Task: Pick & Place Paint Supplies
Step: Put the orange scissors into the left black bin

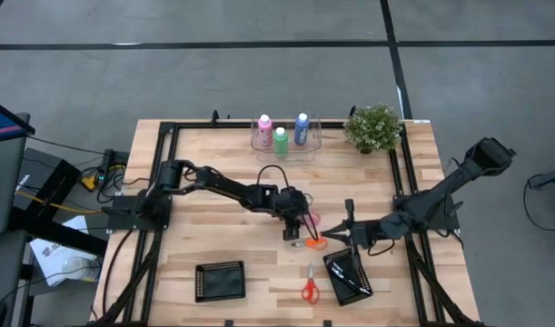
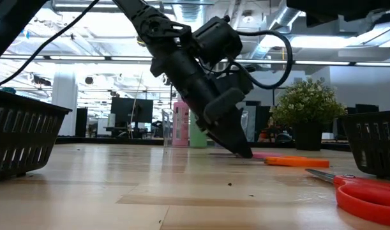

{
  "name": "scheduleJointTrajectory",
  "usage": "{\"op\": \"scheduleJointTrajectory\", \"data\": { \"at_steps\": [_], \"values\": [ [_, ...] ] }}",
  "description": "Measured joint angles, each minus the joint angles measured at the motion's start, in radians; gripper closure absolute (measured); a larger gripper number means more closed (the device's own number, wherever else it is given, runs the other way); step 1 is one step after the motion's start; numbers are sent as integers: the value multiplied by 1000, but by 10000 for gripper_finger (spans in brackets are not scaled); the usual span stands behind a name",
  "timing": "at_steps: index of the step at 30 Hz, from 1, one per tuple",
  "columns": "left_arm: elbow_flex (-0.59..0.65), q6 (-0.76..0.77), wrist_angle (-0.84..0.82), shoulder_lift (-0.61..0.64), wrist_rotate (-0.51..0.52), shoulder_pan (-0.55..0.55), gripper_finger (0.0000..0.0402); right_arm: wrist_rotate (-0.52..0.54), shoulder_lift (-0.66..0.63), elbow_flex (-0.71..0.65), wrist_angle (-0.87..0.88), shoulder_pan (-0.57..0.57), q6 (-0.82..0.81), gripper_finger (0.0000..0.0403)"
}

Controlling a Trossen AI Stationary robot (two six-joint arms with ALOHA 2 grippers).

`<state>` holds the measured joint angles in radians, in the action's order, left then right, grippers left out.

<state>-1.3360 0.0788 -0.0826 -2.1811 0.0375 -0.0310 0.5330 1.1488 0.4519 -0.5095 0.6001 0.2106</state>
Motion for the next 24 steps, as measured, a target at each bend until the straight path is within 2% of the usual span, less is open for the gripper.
{"op": "scheduleJointTrajectory", "data": {
  "at_steps": [4,9,10,18,22,24],
  "values": [
    [0,3,-23,-1,42,-6,251,50,12,0,-4,29,7,403],
    [2,-45,-35,0,55,-21,348,71,17,0,-10,51,4,403],
    [2,-50,-37,0,61,-24,356,73,17,0,-9,51,2,403],
    [5,-55,-37,4,92,-51,356,74,17,0,-22,55,2,403],
    [9,-69,-49,33,169,-77,356,74,17,0,-22,54,5,403],
    [17,-75,-80,57,170,-83,393,74,17,0,-22,54,6,403]
  ]
}}
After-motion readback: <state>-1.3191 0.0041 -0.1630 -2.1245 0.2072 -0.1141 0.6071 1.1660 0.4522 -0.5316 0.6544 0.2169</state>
